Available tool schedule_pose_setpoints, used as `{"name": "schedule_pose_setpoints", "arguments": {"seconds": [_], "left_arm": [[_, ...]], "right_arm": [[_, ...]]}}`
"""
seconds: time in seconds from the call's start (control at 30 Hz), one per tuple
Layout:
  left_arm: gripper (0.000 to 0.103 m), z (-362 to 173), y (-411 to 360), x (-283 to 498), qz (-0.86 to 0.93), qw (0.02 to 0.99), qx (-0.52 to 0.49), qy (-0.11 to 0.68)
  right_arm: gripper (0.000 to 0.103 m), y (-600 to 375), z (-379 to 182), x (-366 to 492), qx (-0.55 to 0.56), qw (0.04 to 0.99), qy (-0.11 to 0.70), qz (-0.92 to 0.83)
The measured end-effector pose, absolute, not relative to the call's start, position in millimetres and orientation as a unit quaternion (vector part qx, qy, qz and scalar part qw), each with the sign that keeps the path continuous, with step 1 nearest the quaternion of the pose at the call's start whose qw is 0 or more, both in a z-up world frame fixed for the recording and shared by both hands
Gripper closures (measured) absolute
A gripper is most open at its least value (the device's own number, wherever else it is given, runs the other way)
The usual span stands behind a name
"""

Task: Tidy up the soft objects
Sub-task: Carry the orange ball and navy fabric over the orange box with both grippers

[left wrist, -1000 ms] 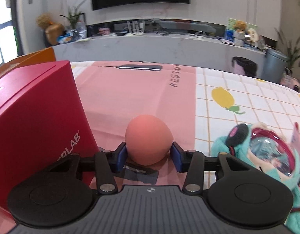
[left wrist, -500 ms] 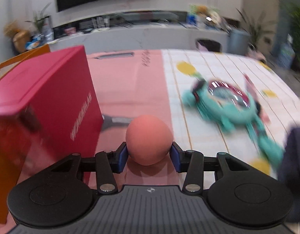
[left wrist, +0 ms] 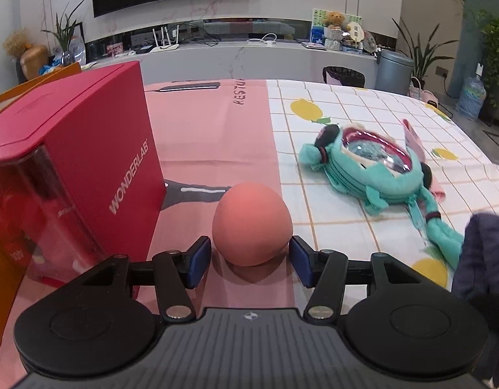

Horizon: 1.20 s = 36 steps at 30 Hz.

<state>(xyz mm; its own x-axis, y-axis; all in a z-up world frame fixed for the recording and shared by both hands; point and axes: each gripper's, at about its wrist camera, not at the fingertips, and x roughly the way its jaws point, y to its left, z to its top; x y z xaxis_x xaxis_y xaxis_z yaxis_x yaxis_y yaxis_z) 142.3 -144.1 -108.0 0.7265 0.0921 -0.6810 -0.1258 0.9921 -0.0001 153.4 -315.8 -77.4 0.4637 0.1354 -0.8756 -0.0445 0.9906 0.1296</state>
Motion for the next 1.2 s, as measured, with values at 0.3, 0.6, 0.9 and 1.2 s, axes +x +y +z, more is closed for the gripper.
{"name": "schedule_pose_setpoints", "arguments": {"seconds": [0.3,0.6,0.9,1.2], "left_arm": [[0.056,-107,-144,142,0.067,0.93,-0.031,0.359],[0.069,-102,-139,133,0.063,0.934,-0.033,0.351],[0.071,-83,-138,122,0.058,0.94,-0.026,0.335],[0.07,-44,-128,106,0.034,0.945,-0.031,0.323]], "right_arm": [[0.094,-311,-82,156,0.03,0.85,0.522,0.056],[0.094,-309,-84,157,0.023,0.848,0.526,0.053],[0.094,-306,-80,154,0.011,0.856,0.514,0.043],[0.094,-302,-61,145,-0.001,0.876,0.481,0.031]]}}
